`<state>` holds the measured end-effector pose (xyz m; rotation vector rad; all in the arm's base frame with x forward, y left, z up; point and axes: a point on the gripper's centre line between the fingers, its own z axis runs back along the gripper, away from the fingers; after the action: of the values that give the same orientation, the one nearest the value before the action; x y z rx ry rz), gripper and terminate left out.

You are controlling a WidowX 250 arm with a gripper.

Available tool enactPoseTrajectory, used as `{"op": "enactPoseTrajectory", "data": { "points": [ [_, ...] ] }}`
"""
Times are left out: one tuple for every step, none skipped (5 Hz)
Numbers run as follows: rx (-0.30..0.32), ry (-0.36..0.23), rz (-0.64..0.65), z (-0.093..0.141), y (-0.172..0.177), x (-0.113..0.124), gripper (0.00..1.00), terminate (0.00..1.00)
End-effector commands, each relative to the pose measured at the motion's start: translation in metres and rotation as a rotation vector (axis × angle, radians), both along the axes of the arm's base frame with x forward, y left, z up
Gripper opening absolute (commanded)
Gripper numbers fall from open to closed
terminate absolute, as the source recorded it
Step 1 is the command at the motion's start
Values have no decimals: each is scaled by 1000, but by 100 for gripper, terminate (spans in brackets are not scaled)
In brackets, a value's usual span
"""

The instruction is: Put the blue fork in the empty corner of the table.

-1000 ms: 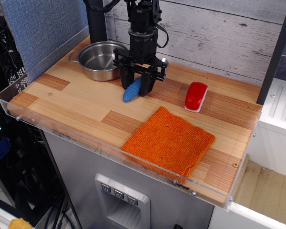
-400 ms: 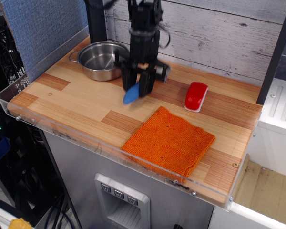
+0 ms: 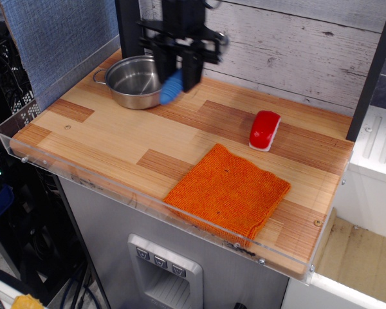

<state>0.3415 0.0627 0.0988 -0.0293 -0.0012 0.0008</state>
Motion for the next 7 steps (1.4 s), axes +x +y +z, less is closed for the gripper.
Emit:
{"op": "enactPoseTrajectory", "data": {
  "points": [
    [15, -25, 62, 25, 47, -27, 0, 0],
    [-4, 13, 86, 17, 74, -39, 0, 0],
    [12, 35, 106, 9, 96, -51, 0, 0],
    [24, 48, 109, -2, 117, -62, 0, 0],
    [63, 63, 87, -17, 130, -67, 0, 0],
    [94, 125, 59, -40, 144, -66, 0, 0],
    [89, 155, 36, -54, 153, -61, 0, 0]
  ]
}}
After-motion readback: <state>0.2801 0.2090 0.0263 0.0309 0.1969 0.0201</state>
